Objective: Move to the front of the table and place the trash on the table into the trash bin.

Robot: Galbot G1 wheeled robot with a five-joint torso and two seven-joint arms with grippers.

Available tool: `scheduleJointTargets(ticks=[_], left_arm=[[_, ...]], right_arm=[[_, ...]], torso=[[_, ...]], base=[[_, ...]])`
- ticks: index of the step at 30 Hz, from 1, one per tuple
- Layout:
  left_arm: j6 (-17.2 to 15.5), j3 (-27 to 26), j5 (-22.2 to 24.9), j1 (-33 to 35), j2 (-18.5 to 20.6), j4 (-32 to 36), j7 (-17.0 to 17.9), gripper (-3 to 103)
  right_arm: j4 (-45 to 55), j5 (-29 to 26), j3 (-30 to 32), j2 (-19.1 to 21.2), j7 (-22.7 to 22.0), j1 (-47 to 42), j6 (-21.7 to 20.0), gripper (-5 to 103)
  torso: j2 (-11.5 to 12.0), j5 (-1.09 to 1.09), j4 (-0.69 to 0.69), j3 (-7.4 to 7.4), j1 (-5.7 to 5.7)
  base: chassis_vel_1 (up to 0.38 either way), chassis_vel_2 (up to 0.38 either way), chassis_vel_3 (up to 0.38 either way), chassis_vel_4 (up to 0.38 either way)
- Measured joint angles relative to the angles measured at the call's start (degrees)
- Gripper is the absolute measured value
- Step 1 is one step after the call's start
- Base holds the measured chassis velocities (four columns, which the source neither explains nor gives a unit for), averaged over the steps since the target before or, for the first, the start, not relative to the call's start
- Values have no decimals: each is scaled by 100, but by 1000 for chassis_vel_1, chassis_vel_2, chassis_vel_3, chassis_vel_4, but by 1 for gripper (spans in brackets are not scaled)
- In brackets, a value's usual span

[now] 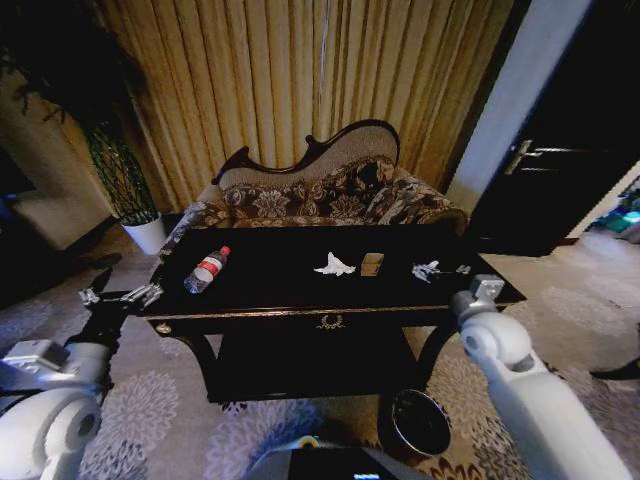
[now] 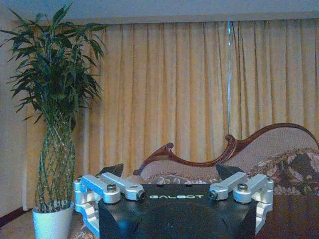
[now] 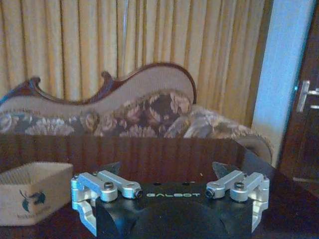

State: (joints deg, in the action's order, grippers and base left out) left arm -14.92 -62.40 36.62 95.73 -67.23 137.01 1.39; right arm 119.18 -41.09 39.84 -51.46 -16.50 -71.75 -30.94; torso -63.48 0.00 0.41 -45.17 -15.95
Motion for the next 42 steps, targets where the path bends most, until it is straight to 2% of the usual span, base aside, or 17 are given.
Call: scheduleJointTargets(ticks=[1,7,10,24,42], left_arm=[[0,0,0,0,0,0,0,100],[-1,24,-7,16,-64,-25,0,100],[13,22,-7,24,-66,-48,0,100],[58,53,-7,2,-67,-93,-3,100],[63,55,-2,-22,-60,-52,-8,100]], right_arm=[[0,0,0,0,0,0,0,100],[-82,-523,201,360,5,147,-784,100],[-161,-710,193,464,6,256,-1004,100],[-479,-708,95,543,-133,303,-1044,100],[-863,-441,-95,527,89,437,-1014,100]], torso=[[0,0,0,0,0],[0,0,0,0,0],[0,-1,0,0,0],[0,-1,0,0,0],[0,-1,0,0,0]], base=[[0,0,0,0],[0,0,0,0],[0,0,0,0],[0,0,0,0],[0,0,0,0]])
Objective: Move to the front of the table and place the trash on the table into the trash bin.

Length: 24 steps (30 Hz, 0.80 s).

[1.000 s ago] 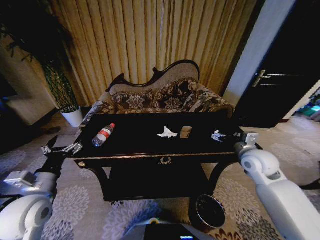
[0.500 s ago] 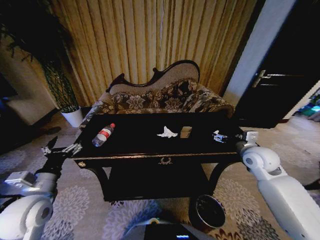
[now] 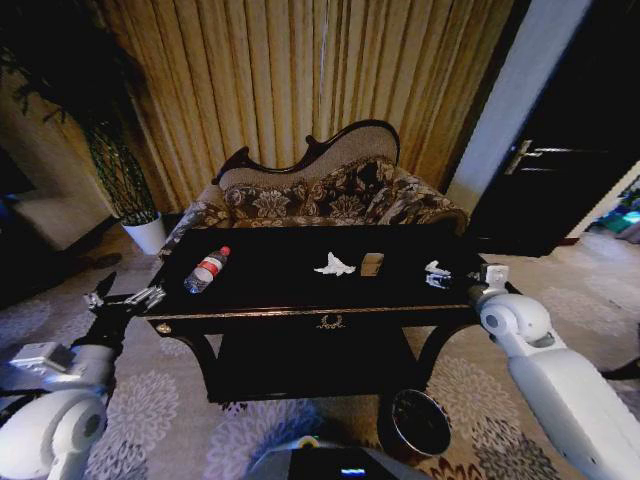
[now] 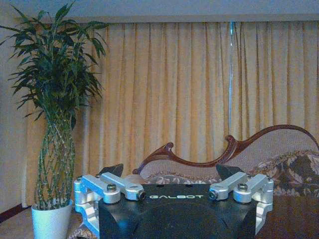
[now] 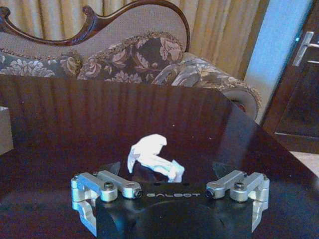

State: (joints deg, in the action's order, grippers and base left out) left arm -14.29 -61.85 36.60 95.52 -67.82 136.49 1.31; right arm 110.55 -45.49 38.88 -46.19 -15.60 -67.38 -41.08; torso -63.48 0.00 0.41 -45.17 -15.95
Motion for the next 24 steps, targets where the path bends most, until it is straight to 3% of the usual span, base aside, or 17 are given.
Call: scheduleJointTargets(ticks=[6,8,10,15,18,22,24], left_arm=[[0,0,1,10,-9,9,-1,100],[0,0,0,11,-10,11,-2,100],[0,0,0,11,-9,11,-4,100],[0,-7,0,12,-2,10,-7,100],[0,-24,3,20,17,10,-9,100],[0,-26,6,14,34,10,-10,100],[0,-26,8,10,40,15,-10,100]], right_arm=[[-36,36,3,-25,1,-22,6,103],[-46,67,3,-36,1,-31,12,98],[-48,89,3,-50,1,-44,29,88],[-56,102,2,-65,-1,-55,75,77],[-54,118,0,-87,-18,-94,143,60],[-44,135,2,-99,-24,-117,148,49],[-38,143,5,-102,-26,-124,150,38]], torso=[[0,0,0,0,0],[0,0,0,0,0],[0,0,0,0,0],[0,0,0,0,0],[0,0,0,0,0],[0,0,0,0,0],[0,0,0,0,0]], base=[[0,0,0,0],[0,0,0,0],[0,0,0,0],[0,0,0,0],[0,0,0,0],[0,0,0,0],[0,0,0,0]])
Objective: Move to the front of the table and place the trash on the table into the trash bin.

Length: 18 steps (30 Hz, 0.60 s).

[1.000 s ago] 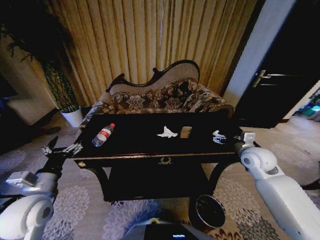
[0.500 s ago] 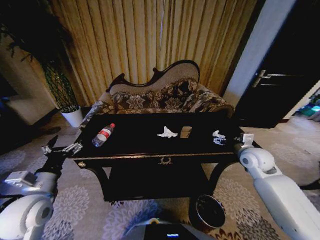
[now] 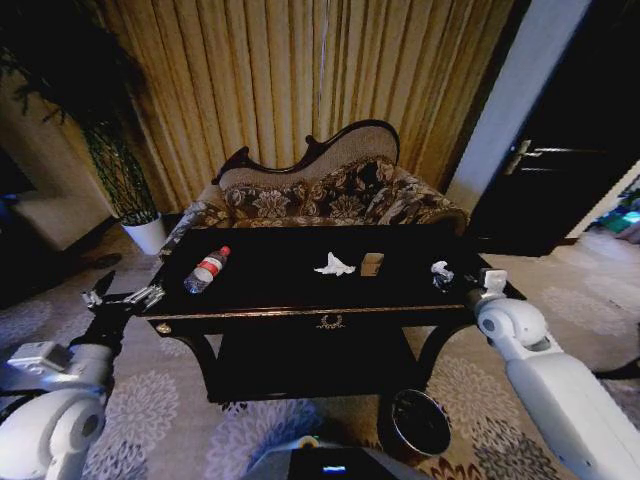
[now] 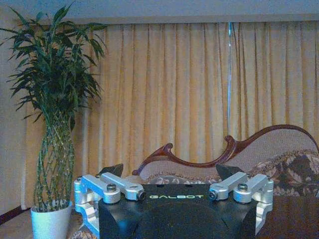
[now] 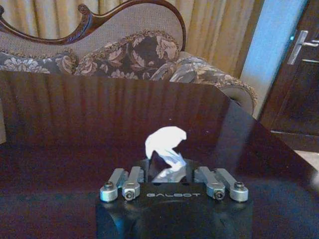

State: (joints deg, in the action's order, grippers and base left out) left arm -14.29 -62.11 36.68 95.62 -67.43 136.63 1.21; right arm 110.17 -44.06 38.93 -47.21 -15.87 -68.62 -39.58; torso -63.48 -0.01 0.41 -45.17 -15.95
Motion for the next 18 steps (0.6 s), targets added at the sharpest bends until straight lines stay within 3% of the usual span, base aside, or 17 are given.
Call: scheduleJointTargets(ticks=[4,8,11,18], left_arm=[[0,6,1,0,-1,4,0,100],[0,8,1,10,-9,9,-1,100],[0,3,4,11,-7,15,-2,100],[0,-3,12,12,11,22,-3,100]], right_arm=[[4,4,5,-1,-2,-8,7,32],[18,6,22,17,-4,-22,23,10],[24,5,26,21,-5,-22,47,2],[59,0,37,-21,-13,-60,185,0]], torso=[[0,0,0,0,0],[0,0,0,0,0],[0,0,0,0,0],[0,0,0,0,0]], base=[[0,0,0,0],[0,0,0,0],[0,0,0,0],[0,0,0,0]])
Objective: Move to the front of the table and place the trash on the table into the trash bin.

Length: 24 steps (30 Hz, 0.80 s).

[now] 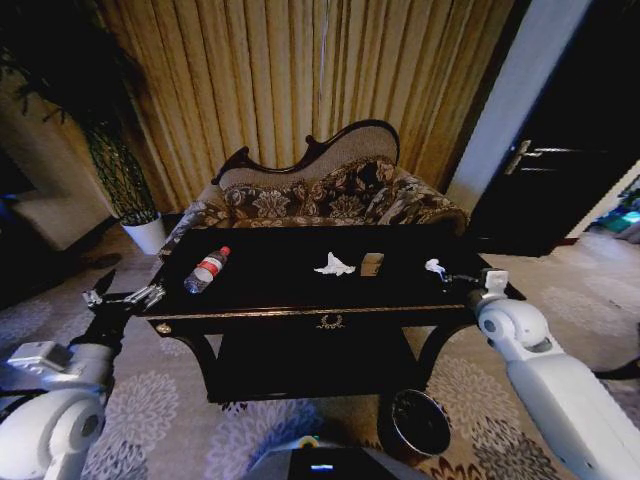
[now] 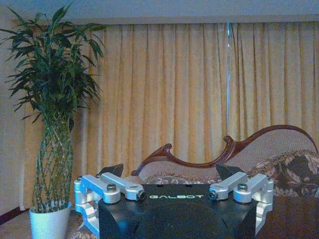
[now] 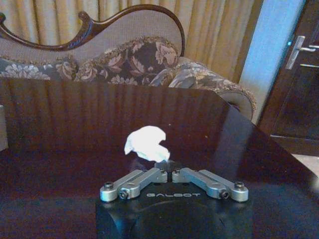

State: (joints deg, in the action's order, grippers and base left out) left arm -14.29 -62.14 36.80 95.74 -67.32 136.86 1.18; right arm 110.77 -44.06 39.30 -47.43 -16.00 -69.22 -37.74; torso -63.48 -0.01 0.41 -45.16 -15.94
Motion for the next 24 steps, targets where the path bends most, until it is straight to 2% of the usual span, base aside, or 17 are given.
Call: scheduleJointTargets(ticks=[5,7,10,12,13,15,20,24], left_arm=[[1,0,4,-9,7,6,0,100],[3,0,13,-22,8,6,3,100],[9,0,18,-33,5,-1,6,100],[28,-22,54,-49,-20,-22,28,100],[28,-22,54,-49,-20,-22,28,100],[52,-98,106,-37,-50,-32,34,100],[107,-200,161,8,-59,-38,27,100],[133,-265,212,5,-39,-55,21,100]], right_arm=[[99,-17,36,-82,-15,-44,459,0],[201,-30,57,-136,-16,-83,984,0],[292,-35,84,-178,-16,-115,1186,0],[501,-5,124,-307,-18,-229,1561,0],[501,-5,124,-307,-18,-229,1561,0],[698,121,126,-463,-22,-353,1900,0],[909,249,112,-589,-12,-463,2108,0],[1088,563,72,-688,5,-633,2219,0]], torso=[[0,0,0,0,0],[0,0,0,0,0],[0,0,-1,0,0],[0,-1,0,0,0],[0,-1,0,0,0],[0,0,0,0,0],[0,-1,0,0,0],[0,-1,0,0,0]], base=[[0,0,0,0],[0,0,0,0],[0,0,0,0],[0,0,0,0],[0,0,0,0],[0,0,0,0],[0,0,0,0],[0,0,0,0]])
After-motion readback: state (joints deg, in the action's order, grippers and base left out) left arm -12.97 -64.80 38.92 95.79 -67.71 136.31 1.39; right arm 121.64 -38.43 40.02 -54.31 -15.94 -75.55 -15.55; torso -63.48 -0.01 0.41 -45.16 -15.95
